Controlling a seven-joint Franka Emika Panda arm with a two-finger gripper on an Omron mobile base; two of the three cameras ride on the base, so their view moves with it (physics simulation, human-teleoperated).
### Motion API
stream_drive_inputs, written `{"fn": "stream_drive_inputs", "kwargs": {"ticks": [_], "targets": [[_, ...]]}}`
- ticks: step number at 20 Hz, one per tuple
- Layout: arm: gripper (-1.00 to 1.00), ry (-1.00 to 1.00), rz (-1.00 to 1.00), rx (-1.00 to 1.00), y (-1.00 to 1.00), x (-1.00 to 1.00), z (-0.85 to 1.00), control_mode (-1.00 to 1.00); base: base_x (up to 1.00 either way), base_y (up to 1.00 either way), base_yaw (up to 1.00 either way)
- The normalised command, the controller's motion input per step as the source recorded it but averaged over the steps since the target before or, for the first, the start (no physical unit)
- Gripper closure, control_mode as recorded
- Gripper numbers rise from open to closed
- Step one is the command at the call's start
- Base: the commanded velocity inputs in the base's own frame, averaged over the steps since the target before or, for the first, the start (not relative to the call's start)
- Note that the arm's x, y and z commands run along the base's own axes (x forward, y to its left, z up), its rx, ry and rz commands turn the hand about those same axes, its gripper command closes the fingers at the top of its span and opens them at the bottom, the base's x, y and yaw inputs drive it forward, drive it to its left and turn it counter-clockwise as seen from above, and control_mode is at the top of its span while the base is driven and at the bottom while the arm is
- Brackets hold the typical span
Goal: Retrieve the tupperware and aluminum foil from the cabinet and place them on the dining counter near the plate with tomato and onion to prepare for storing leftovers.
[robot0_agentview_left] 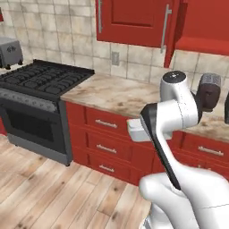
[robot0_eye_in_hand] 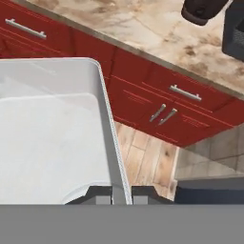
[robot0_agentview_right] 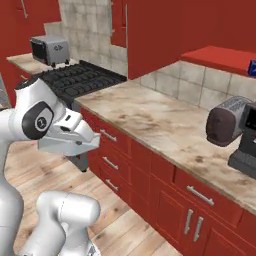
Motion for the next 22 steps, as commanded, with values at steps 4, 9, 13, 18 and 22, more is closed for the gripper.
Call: {"fn": "stream_drive_inputs", "kwargs": {"ticks": [4, 9, 13, 18, 22], "targets": [[1.00, 0.00, 0.00, 0.00, 0.00, 0.00, 0.00, 1.00, 0.00, 0.43, 0.93], [1.00, 0.00, 0.00, 0.00, 0.00, 0.00, 0.00, 1.00, 0.00, 0.13, 0.94], [1.00, 0.00, 0.00, 0.00, 0.00, 0.00, 0.00, 1.00, 0.10, 0.00, 0.92], [1.00, 0.00, 0.00, 0.00, 0.00, 0.00, 0.00, 1.00, 0.18, 0.00, 0.89], [1.00, 0.00, 0.00, 0.00, 0.00, 0.00, 0.00, 1.00, 0.45, 0.00, 0.80]]}}
